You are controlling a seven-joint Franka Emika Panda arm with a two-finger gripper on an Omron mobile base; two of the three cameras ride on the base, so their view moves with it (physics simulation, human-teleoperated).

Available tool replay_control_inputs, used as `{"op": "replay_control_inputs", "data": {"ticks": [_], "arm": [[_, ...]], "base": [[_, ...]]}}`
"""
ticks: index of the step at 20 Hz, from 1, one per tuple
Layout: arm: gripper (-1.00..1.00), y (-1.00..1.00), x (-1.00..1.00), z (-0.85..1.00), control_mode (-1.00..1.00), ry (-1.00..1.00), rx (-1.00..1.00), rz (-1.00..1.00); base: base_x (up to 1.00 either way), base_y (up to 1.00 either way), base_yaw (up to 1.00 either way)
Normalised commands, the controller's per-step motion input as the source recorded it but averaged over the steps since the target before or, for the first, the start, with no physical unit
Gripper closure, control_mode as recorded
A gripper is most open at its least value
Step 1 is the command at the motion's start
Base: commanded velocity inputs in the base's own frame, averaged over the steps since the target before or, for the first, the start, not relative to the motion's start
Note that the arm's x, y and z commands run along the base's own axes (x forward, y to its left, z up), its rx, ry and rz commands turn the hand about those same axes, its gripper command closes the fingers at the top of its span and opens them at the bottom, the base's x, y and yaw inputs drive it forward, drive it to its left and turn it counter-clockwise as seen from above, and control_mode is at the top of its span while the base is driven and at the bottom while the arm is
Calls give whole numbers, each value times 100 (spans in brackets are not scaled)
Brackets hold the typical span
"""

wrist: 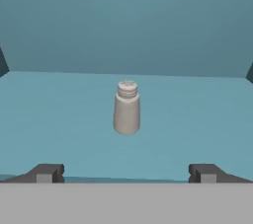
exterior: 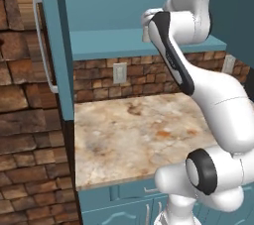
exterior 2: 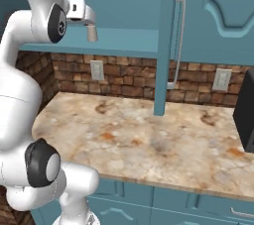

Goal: Move the mustard and shaker from the cabinet to the dining counter.

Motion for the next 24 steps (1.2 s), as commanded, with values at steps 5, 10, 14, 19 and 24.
{"op": "replay_control_inputs", "data": {"ticks": [5, 10, 14, 19, 24], "arm": [[-100, -3, 57, 0, -100, 0, 0, 0], [-100, 0, 51, -1, -100, 0, 0, 0], [-100, 0, 47, -9, -100, 0, 0, 0], [-100, 0, 44, -14, -100, 0, 0, 0], [-100, 0, 23, -14, -100, 0, 0, 0]], "base": [[0, 0, 0], [0, 0, 0], [0, 0, 0], [0, 0, 0], [0, 0, 0]]}}
